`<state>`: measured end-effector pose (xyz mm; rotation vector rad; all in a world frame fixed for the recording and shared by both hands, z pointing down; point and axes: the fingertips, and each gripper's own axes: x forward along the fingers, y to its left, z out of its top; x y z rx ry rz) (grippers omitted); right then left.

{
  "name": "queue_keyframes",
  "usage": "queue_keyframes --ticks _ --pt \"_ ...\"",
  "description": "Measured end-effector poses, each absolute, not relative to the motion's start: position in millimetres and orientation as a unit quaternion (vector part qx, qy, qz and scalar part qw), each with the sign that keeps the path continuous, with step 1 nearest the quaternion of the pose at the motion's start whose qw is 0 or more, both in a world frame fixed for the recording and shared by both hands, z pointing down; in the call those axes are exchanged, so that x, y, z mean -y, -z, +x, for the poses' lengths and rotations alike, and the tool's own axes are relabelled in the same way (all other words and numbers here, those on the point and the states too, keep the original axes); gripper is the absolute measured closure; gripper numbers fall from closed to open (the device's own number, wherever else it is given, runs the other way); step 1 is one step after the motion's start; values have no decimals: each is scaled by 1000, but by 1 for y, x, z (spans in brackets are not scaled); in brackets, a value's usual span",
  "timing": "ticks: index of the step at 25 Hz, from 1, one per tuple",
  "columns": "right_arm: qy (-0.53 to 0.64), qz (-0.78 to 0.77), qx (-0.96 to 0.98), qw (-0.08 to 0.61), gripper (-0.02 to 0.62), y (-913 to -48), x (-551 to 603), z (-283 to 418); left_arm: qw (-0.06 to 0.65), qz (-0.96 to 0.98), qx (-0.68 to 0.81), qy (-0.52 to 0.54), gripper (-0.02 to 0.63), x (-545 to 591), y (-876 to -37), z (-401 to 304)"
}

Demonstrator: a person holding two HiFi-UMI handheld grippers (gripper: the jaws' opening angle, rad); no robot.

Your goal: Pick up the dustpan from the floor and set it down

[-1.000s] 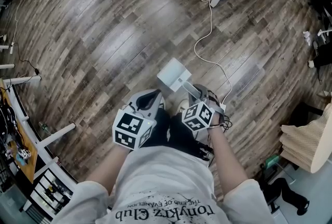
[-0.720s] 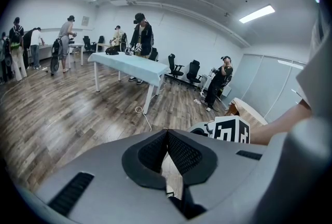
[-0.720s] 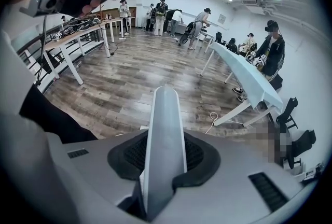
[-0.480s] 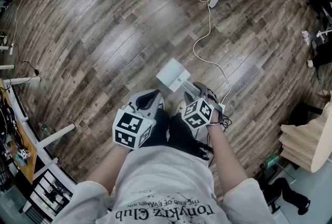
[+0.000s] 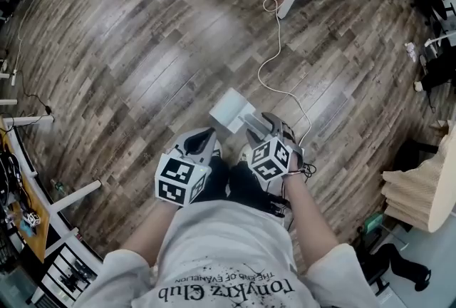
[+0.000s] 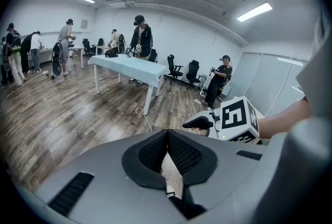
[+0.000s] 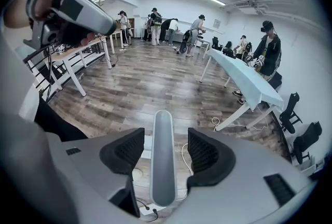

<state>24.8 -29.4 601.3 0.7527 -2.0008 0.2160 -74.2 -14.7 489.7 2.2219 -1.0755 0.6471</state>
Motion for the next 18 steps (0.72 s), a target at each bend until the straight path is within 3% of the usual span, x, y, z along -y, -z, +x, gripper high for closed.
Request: queue_keyframes --ticks 11,18 --pt "-125 356 842 386 347 -506 11 23 262 845 396 -246 583 4 -461 -65" --pt "-127 399 839 346 512 -461 1 32 256 853 382 -246 583 -9 -447 -53"
